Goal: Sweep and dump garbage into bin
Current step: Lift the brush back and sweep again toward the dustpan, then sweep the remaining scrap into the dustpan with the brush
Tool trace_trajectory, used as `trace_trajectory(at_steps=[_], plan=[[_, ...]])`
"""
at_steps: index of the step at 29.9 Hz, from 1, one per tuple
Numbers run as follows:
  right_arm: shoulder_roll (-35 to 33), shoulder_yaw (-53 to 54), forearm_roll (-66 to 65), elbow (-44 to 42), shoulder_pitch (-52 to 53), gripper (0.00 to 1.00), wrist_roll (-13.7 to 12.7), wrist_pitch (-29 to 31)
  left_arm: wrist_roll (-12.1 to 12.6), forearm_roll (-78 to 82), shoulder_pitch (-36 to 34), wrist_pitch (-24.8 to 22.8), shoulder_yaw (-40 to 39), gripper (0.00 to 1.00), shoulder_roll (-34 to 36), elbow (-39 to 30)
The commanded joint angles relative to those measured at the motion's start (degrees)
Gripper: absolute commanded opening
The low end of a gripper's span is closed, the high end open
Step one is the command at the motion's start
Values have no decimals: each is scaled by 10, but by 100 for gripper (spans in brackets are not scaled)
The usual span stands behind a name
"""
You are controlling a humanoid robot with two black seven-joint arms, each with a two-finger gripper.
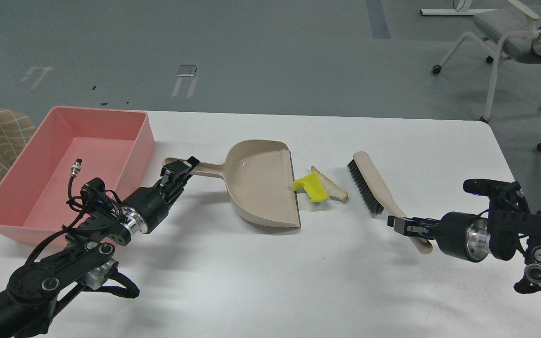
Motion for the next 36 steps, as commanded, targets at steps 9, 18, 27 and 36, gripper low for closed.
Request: trace_trajectory(at_steps=[9,18,27,36], plan=[[65,3,40,-1,10,0,-9,0,0,1,-1,1,29,0,-6,-1],[126,-1,45,-14,35,0,-44,0,-1,1,-3,1,30,0,-4,-1],[227,5,48,-41,83,0,-71,0,-1,0,-4,1,29,0,-6,-1],[211,53,108,-32,83,0,-70,0,-8,0,-4,1,30,0,-6,-1]])
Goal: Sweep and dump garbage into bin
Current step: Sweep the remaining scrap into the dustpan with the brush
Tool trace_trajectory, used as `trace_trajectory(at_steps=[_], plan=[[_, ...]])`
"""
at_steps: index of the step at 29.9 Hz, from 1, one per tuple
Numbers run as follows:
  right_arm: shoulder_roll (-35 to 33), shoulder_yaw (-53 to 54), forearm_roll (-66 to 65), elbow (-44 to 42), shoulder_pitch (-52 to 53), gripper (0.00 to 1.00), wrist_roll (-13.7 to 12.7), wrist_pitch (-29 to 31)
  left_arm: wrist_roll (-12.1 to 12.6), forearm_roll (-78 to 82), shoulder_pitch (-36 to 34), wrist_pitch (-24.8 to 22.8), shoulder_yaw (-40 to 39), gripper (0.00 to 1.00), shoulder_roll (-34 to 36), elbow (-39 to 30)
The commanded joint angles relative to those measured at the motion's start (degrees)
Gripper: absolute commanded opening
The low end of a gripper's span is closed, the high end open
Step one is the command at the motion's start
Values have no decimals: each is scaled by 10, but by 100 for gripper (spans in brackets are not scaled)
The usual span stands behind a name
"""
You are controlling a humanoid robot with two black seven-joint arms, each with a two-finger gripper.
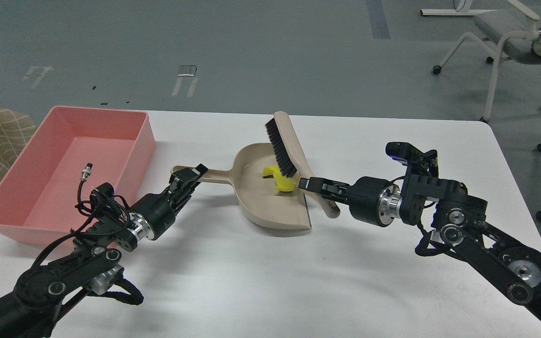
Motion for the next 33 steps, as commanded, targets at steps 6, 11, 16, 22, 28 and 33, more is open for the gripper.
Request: trace_trajectory(at_steps=[6,11,16,22,28,33], plan=[[-110,5,11,4,-14,0,1,0,-2,0,0,0,-1,0,-1,0],[-152,-2,11,4,-59,0,7,0,-2,0,0,1,-1,0,-1,0],[-147,-7,10,12,-85,0,7,0,-2,0,0,1,-1,0,-1,0],[-93,-43,9,12,-84,0,5,0,-2,0,0,1,-1,0,-1,0],[-29,-49,7,5,-62,0,-4,0,-2,0,0,1,-1,0,-1,0],[-3,-61,6,-2,-45,0,-13,0,-2,0,2,1,-1,0,-2,0]])
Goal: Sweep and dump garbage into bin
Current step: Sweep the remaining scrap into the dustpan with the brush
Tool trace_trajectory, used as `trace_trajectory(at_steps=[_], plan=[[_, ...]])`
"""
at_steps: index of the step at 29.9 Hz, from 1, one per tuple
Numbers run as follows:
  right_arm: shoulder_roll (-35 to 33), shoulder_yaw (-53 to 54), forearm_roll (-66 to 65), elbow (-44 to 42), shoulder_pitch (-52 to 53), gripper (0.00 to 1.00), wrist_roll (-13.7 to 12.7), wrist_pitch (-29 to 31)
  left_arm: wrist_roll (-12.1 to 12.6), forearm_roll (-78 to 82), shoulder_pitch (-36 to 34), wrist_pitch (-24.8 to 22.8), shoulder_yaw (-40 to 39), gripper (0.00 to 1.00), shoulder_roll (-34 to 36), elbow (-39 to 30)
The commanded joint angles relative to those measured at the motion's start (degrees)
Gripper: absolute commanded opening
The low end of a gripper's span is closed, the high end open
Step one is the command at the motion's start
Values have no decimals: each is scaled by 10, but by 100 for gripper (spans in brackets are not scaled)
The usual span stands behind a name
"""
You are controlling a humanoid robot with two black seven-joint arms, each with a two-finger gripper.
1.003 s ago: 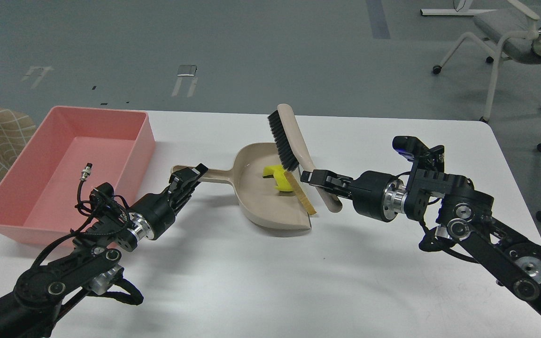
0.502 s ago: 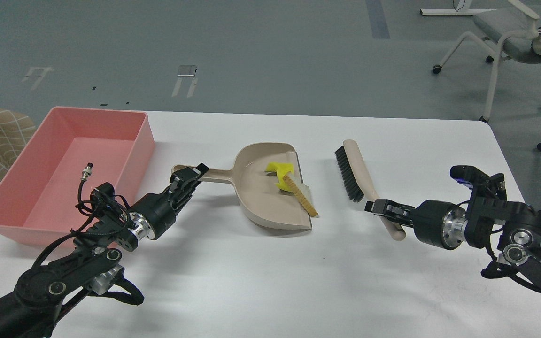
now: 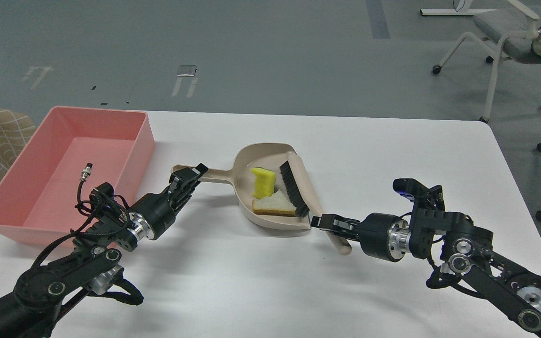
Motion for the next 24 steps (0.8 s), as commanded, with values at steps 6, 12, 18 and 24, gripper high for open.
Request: trace_trajectory(at_steps=[6,12,18,24], plan=[[13,1,1,5,10,0,-3,0,-2,-1,0,0,-4,0,-2,0],[-55,31,3,20,13,0,-2,0,-2,-1,-2,1,-6,0,-11,-4],[-96,51,3,22,13,0,-1,0,-2,-3,-5,1,-7,0,-27,-9],[-113,86,3,20,13,1,-1,0,-29,-6,-6,1,-11,0,-41,-9]])
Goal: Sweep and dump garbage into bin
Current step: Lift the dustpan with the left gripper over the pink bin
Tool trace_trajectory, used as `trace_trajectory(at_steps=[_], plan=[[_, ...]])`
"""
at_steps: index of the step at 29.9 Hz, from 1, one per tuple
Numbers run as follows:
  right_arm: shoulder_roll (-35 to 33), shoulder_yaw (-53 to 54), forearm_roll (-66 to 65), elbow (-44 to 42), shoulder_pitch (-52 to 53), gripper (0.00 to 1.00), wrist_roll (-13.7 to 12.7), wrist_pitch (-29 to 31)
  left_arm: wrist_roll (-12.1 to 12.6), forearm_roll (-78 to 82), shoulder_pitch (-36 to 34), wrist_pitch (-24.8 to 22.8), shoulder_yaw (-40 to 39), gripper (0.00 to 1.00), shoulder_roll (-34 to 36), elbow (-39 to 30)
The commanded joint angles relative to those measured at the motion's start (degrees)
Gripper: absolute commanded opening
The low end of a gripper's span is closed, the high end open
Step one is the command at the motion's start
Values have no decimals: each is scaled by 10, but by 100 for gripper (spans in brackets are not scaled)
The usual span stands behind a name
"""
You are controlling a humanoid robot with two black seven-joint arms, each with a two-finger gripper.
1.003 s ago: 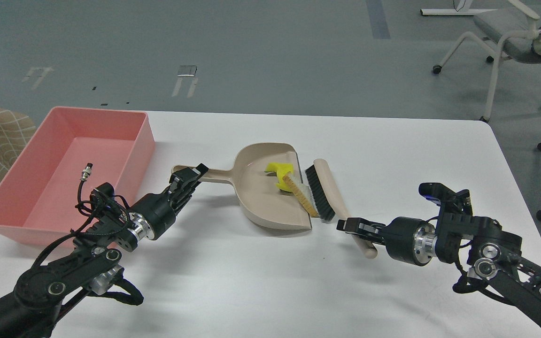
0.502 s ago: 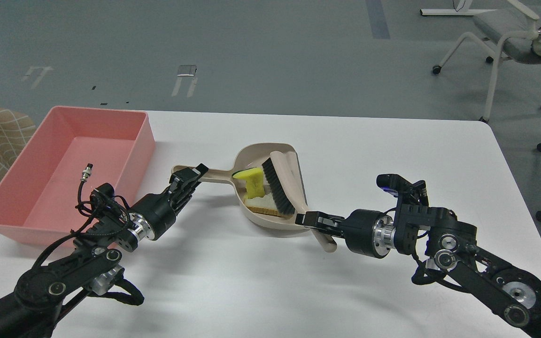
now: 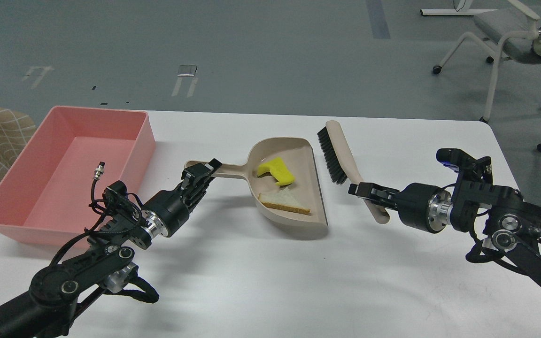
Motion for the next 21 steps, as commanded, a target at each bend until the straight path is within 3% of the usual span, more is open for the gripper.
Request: trace_trajectory(at_steps=[1,8,15,21], plan=[[-16,18,-1,-9,0,1,0,0,-18,-3,0,1,-2,0,-4,0],[-84,19,-1,-57,-8,1,7,0,-25,-5,-8,1,-18,0,1,-29],[-159,21,0,-52,-32,0,34,0,-25,-24,8,-6,-113,0,4,-84],[-180,29,0,-52,-59,0,47,0,-26,-33,46,-8,-171,0,15,-103]])
